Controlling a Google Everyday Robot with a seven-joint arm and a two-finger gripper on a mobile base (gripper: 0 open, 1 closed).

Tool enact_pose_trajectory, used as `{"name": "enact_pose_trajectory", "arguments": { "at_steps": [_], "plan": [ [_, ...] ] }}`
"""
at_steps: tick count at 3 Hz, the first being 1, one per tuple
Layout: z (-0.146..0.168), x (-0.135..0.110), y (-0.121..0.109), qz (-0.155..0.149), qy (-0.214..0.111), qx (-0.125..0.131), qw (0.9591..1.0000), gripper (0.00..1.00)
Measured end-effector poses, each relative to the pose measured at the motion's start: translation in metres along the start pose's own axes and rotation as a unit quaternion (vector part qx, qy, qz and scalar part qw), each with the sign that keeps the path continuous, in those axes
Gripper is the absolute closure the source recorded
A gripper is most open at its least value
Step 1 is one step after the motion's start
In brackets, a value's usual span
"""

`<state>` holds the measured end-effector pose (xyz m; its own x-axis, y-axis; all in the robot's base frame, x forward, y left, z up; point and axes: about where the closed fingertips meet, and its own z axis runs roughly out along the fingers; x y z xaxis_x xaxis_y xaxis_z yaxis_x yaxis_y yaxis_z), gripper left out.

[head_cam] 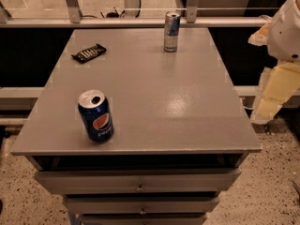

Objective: Move rxbar chocolate near redbull can

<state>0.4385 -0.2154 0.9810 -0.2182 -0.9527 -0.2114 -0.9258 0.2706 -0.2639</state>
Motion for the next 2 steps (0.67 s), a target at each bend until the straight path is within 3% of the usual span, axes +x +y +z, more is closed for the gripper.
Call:
{"name": "enact_pose_trajectory", "arguments": {
  "at_steps": [1,2],
  "plan": [
    [0.01,-0.011,-0.008,-0.013,-0.01,-0.001,0.9999,0.0],
    [0.045,-0.043,-0.027,-0.05,-0.037,-0.016,0.998,0.0]
  ]
}}
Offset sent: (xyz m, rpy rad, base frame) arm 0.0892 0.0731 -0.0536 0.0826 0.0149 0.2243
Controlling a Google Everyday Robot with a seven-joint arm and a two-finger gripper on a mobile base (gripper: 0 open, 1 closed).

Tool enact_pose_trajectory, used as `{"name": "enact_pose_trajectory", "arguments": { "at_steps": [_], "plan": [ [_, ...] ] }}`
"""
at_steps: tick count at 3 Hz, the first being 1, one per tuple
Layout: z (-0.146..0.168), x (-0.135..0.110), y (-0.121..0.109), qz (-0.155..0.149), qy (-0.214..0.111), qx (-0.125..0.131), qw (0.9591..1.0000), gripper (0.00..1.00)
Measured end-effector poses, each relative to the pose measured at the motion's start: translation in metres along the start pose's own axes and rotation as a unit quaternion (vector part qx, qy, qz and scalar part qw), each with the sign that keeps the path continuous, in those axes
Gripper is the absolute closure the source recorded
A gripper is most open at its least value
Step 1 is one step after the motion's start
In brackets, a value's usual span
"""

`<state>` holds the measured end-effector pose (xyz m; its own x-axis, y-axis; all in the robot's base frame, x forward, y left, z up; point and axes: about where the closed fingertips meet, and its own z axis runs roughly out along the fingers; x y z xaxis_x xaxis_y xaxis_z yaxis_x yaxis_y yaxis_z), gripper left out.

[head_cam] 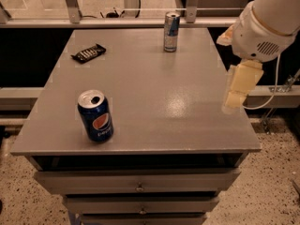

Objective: Move rxbar chocolate near redbull can

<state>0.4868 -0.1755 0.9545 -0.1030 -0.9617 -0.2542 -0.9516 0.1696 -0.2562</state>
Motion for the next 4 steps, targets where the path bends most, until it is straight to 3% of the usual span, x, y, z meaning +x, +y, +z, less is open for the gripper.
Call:
{"name": "enact_pose_trajectory", "arguments": {
  "at_steps": [1,2,3,4],
  "plan": [
    [0.038,-0.051,-0.028,-0.041,-0.036,-0.011,0.9984,0.0],
    [0.063,-0.13,-0.062,-0.088,-0.088,-0.011,0.9921,0.0],
    [0.066,-0.133,-0.067,-0.089,-0.097,-0.01,0.9913,0.0],
    [0.098,-0.16,-0.116,-0.085,-0.156,-0.001,0.9842,0.0]
  ]
}}
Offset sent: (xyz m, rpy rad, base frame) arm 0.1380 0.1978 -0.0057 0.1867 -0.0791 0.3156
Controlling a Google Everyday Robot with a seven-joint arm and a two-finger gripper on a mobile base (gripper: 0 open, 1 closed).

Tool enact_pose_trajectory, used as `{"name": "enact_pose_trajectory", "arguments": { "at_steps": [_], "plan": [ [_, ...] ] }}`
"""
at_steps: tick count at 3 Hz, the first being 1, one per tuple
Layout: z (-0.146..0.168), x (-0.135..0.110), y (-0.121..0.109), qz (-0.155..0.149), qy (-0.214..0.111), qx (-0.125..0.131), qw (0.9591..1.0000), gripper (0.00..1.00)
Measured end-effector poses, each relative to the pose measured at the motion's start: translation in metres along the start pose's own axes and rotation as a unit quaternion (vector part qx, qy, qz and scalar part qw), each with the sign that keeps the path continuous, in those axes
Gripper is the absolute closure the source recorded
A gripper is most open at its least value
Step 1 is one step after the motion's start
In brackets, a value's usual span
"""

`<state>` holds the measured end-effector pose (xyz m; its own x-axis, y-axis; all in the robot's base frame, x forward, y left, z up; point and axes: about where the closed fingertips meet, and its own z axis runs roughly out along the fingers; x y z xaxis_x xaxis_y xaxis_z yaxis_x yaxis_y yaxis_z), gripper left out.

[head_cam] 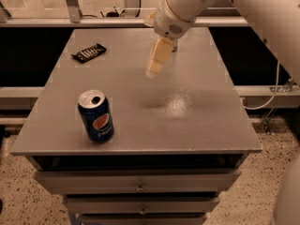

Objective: Move rxbar chocolate near redbull can

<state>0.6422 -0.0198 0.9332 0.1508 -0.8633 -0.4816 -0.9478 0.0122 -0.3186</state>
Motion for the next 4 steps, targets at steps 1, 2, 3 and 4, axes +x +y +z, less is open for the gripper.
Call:
{"name": "enact_pose_trajectory", "arguments": {
  "at_steps": [1,2,3,4],
  "plan": [
    [0.061,-0.013,-0.053,0.007,-0.052,-0.002,0.9986,0.0],
    [0.119,-0.041,-0.108,0.035,-0.11,0.008,0.9932,0.0],
    [0.142,-0.067,-0.137,0.066,-0.142,0.02,0.9875,0.0],
    [0.162,-0.086,-0.148,0.117,-0.14,0.018,0.983,0.0]
  ]
}}
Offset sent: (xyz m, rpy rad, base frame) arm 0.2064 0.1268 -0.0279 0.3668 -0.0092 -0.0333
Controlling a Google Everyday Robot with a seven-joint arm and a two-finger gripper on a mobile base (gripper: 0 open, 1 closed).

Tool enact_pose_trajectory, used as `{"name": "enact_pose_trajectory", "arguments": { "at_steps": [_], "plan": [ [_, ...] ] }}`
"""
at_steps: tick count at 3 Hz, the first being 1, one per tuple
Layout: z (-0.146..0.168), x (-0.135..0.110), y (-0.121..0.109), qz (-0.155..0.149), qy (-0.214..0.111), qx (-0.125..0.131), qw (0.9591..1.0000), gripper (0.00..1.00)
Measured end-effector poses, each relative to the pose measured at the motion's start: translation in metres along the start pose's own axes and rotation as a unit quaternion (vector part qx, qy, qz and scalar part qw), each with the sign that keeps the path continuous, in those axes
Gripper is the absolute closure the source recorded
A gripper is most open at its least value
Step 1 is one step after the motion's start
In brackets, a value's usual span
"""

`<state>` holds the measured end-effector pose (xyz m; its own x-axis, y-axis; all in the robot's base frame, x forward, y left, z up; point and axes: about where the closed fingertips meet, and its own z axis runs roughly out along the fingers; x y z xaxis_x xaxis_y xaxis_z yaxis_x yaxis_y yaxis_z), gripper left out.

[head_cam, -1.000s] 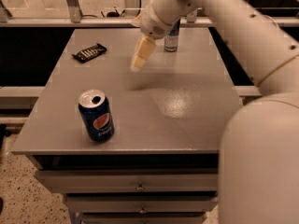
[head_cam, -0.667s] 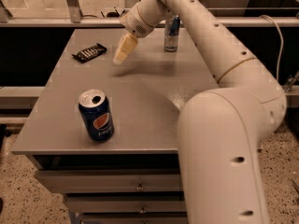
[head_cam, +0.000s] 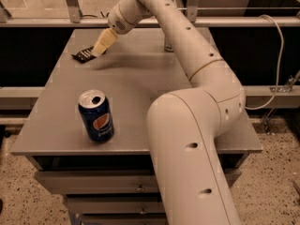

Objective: Move rxbar chocolate near redbull can

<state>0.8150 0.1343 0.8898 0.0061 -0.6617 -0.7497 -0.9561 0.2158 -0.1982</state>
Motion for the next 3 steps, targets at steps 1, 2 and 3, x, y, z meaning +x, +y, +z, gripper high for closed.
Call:
{"name": "enact_pose_trajectory", "arguments": {
  "at_steps": [1,2,3],
  "plan": [
    [0.018,0.002,0.003,0.035,0.018,-0.001,0.9992,0.0],
    [0.035,0.016,0.005,0.071,0.028,-0.004,0.9971,0.0],
    [0.047,0.026,0.007,0.095,0.031,-0.005,0.995,0.15]
  ]
}}
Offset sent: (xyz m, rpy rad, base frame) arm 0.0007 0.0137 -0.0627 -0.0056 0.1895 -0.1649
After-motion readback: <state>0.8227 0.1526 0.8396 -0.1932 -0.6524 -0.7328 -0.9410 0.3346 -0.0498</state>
